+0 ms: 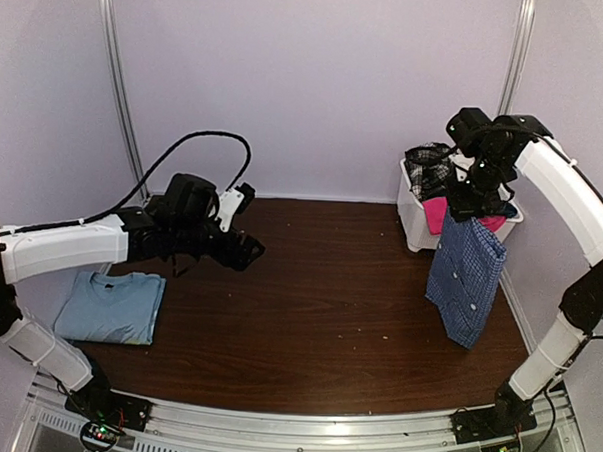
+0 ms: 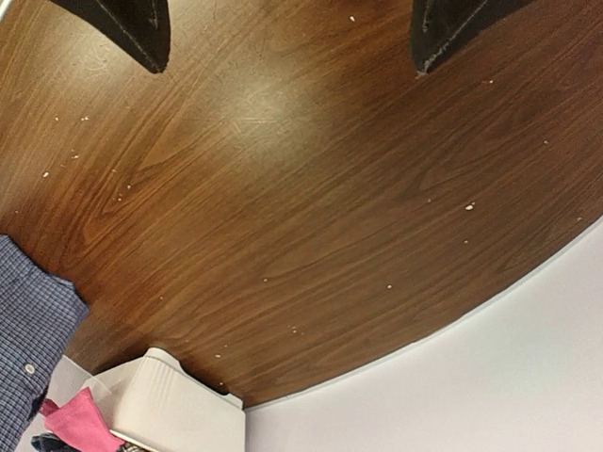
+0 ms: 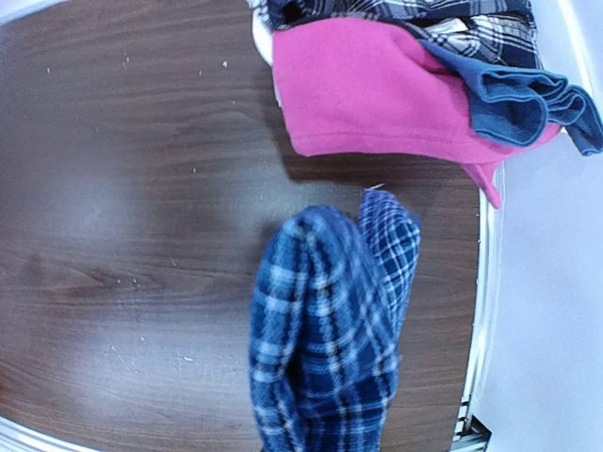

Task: Fold and stack the mixed laundry pile
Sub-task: Turn over the square-folded shirt at the center of the board.

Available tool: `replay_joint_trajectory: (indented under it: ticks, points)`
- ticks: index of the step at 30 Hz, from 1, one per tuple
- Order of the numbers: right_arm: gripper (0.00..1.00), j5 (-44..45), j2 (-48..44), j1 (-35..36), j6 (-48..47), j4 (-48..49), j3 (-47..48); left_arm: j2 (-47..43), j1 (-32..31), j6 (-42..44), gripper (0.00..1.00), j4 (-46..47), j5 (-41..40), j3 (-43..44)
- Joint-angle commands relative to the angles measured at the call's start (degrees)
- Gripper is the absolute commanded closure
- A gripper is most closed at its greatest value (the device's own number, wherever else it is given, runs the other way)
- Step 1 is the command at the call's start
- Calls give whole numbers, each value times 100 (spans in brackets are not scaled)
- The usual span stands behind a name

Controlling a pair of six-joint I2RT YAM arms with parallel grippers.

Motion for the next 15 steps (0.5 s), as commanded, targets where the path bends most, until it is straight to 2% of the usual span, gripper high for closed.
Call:
replay_joint_trajectory:
  ticks: [1, 5, 9, 14, 15]
  points:
    - [100, 586, 1073, 1018, 330, -447, 439, -300, 99, -169, 11, -198, -460, -159]
    - [100, 157, 2433, 2027, 598, 23, 1413, -493, 340, -532, 10, -494, -641, -277]
    - [100, -933, 3585, 2460, 1011, 696, 2477, -805, 722, -1002, 11, -576, -621, -524]
    - [100, -2027, 4008, 2678, 1546, 2220, 2195, -1158, 1177, -1431, 10, -680, -466, -838]
    - [92, -2348, 3993, 2694, 1668, 2658, 2001, -1212, 1246, -1477, 10, -674, -372, -913]
